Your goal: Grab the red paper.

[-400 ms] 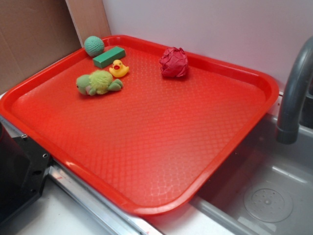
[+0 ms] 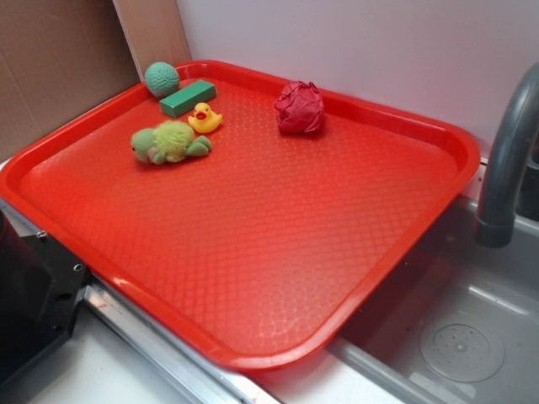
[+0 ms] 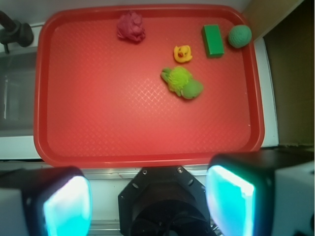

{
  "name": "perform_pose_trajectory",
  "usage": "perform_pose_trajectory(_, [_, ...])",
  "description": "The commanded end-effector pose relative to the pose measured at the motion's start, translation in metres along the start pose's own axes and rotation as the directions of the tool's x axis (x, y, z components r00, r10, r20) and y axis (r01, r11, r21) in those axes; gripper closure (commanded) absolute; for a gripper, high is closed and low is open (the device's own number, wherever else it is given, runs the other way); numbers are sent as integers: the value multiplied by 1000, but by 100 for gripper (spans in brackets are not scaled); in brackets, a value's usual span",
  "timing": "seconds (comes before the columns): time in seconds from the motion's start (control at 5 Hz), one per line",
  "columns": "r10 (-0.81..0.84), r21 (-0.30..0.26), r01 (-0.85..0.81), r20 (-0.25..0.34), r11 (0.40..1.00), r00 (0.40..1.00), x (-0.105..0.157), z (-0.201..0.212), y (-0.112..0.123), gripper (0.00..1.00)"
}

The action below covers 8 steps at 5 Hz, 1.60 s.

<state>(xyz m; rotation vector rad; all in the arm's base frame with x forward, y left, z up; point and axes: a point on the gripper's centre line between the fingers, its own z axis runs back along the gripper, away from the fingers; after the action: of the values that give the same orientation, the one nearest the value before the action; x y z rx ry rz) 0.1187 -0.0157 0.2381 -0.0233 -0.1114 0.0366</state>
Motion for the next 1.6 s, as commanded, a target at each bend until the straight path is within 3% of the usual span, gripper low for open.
perform_pose_trajectory(0.0, [40,63,-45,81,997,996,77,-102,7,0])
perform_pose_trajectory(0.4, [-16,76,8,106,997,994,161,-177,9,0])
perform_pose_trajectory(0.6, [-63,23,60,178,998,982,192,-192,0,0])
perform_pose_trajectory(0.8, [-99,-7,102,201,995,975,222,-203,-22,0])
perform_pose_trajectory(1.0, [-130,40,125,177,991,976,234,-227,-36,0])
perform_pose_trajectory(1.2, [-123,30,120,144,992,982,220,-248,-40,100])
perform_pose_trajectory(1.4, [-128,-16,131,128,991,983,204,-224,-35,100])
